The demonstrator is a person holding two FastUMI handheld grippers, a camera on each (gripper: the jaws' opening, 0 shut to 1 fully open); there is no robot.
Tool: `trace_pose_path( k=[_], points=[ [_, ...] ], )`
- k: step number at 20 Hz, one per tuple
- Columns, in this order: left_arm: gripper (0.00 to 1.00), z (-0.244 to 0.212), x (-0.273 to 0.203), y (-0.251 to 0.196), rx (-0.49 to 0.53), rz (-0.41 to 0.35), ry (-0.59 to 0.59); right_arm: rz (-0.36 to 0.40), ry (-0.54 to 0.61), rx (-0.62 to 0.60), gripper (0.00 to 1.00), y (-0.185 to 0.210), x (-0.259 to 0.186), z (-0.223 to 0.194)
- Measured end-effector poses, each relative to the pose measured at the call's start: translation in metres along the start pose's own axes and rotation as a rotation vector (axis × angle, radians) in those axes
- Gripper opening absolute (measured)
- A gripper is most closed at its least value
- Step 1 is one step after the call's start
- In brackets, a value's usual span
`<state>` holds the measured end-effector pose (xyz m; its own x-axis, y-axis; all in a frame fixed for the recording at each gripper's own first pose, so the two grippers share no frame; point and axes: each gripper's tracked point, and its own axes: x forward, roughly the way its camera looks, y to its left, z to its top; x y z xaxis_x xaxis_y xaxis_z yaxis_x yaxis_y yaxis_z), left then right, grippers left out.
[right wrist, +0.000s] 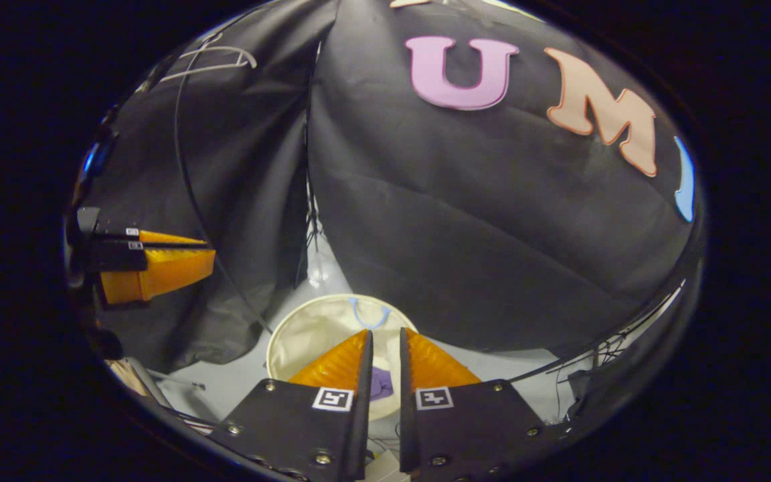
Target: Grasp the clothes on the hanger with both hands and then place them into the laundry hamper below.
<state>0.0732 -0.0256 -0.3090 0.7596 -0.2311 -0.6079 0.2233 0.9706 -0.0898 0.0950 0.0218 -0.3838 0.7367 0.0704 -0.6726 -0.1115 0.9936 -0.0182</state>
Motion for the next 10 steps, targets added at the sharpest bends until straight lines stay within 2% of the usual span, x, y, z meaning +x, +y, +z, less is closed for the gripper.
trace_pose_path(
  k=[6, 10],
  points=[
    [0.16, 0.088, -0.043, -0.024, -0.002, -0.011, -0.216, -0.094, -0.238, 0.059, 0.20, -0.050, -0.057, 0.099],
    [0.16, 0.148, -0.072, -0.044, 0.001, -0.023, -0.364, -0.141, -0.409, 0.082, 0.20, -0.081, -0.117, 0.165]
  ],
)
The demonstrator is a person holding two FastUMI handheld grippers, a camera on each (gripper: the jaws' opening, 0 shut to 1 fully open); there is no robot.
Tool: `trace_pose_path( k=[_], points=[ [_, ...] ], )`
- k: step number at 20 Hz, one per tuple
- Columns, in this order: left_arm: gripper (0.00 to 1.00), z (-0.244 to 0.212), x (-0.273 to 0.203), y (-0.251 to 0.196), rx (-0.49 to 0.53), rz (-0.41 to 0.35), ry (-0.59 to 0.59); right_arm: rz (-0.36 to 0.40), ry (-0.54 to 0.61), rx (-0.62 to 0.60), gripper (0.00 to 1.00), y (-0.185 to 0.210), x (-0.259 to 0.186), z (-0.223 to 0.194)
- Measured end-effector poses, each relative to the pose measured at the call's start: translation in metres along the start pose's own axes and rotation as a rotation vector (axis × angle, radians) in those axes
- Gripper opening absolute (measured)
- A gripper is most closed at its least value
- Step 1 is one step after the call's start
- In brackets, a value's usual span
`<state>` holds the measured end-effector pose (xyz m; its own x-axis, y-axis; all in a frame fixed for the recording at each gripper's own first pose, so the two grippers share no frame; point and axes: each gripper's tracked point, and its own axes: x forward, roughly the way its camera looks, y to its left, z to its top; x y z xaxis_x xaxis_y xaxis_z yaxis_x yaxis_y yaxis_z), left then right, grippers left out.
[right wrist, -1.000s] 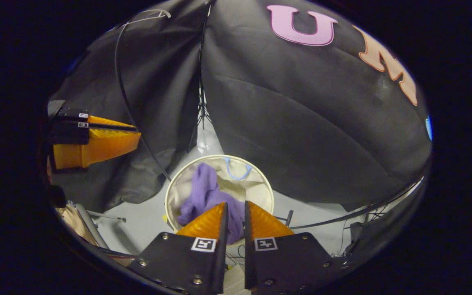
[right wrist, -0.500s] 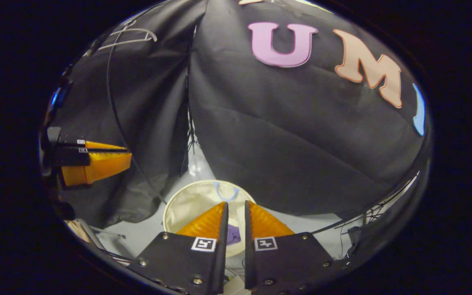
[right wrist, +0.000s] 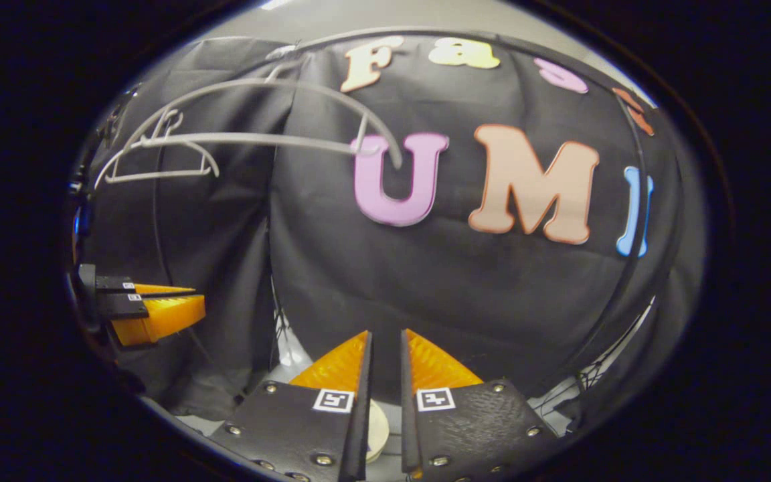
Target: Grasp the clothes on the hanger with both hands and then place them into the laundry hamper below.
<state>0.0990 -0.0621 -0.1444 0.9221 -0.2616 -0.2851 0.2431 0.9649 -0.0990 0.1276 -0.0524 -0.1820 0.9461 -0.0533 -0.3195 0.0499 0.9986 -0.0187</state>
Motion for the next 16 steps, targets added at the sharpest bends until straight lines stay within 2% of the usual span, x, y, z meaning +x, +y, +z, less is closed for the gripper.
trace_pose_path(
  k=[4, 5, 6, 10, 12, 13, 16],
  points=[
    [0.19, 0.055, -0.006, -0.038, -0.009, -0.043, -0.093, -0.038, -0.150, -0.021, 0.25, -0.036, -0.029, 0.078],
    [0.32, 0.067, -0.009, -0.049, -0.018, -0.062, -0.113, -0.044, -0.183, -0.013, 0.30, -0.045, -0.039, 0.095],
    [0.32, 0.080, -0.013, -0.061, -0.021, -0.075, -0.133, -0.050, -0.206, 0.003, 0.31, -0.054, -0.045, 0.110],
    [0.68, 0.118, -0.022, -0.110, -0.013, -0.127, -0.198, -0.102, -0.298, 0.026, 0.63, -0.100, -0.085, 0.152],
    [0.87, 0.129, -0.029, -0.135, -0.012, -0.153, -0.211, -0.133, -0.318, 0.023, 0.75, -0.126, -0.102, 0.160],
    [0.92, 0.133, -0.031, -0.150, -0.018, -0.169, -0.217, -0.144, -0.325, 0.026, 0.87, -0.138, -0.111, 0.163],
    [0.93, 0.148, -0.038, -0.190, -0.026, -0.188, -0.244, -0.187, -0.349, 0.033, 0.94, -0.180, -0.138, 0.171]
  ],
)
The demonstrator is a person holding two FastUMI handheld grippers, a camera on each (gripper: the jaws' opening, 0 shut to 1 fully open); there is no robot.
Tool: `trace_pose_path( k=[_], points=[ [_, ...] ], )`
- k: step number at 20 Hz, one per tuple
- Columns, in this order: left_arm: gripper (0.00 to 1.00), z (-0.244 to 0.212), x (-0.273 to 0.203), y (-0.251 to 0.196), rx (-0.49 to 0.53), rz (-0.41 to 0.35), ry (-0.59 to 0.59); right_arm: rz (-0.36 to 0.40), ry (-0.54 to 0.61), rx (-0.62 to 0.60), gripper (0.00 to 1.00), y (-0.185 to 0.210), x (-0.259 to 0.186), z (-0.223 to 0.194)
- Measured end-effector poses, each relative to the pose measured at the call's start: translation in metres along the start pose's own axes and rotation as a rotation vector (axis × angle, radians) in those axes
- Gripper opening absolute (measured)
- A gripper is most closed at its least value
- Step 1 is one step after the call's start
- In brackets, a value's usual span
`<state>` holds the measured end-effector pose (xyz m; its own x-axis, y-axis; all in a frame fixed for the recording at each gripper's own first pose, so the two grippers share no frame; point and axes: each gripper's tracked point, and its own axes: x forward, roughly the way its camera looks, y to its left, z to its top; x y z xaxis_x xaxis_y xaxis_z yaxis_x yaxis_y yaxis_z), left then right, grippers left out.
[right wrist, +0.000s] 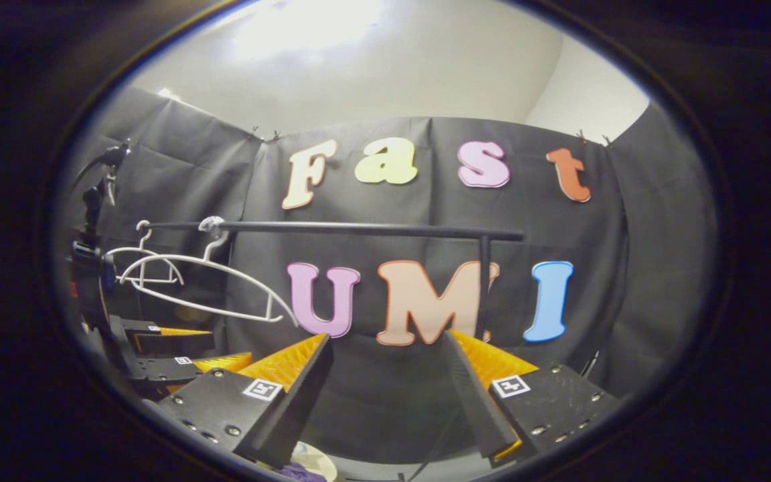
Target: Grasp the clothes on the hanger with both hands and then place them into the laundry hamper below.
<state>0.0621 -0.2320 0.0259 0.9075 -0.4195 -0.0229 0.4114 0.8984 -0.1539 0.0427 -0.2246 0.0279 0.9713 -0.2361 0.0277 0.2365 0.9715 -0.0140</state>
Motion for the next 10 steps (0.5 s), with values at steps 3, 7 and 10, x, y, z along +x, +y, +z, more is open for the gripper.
trace_pose_path(
  k=[3, 7, 10],
  points=[
    [0.92, 0.014, 0.002, -0.042, 0.014, -0.025, -0.030, -0.037, -0.019, -0.017, 0.96, -0.044, -0.012, 0.011],
    [0.93, 0.027, 0.007, -0.099, 0.023, -0.055, -0.079, -0.071, -0.029, -0.018, 0.97, -0.096, -0.027, 0.018],
    [0.93, 0.021, 0.014, -0.142, 0.017, -0.084, -0.089, -0.091, -0.036, -0.031, 0.98, -0.127, -0.034, 0.012]
  ],
)
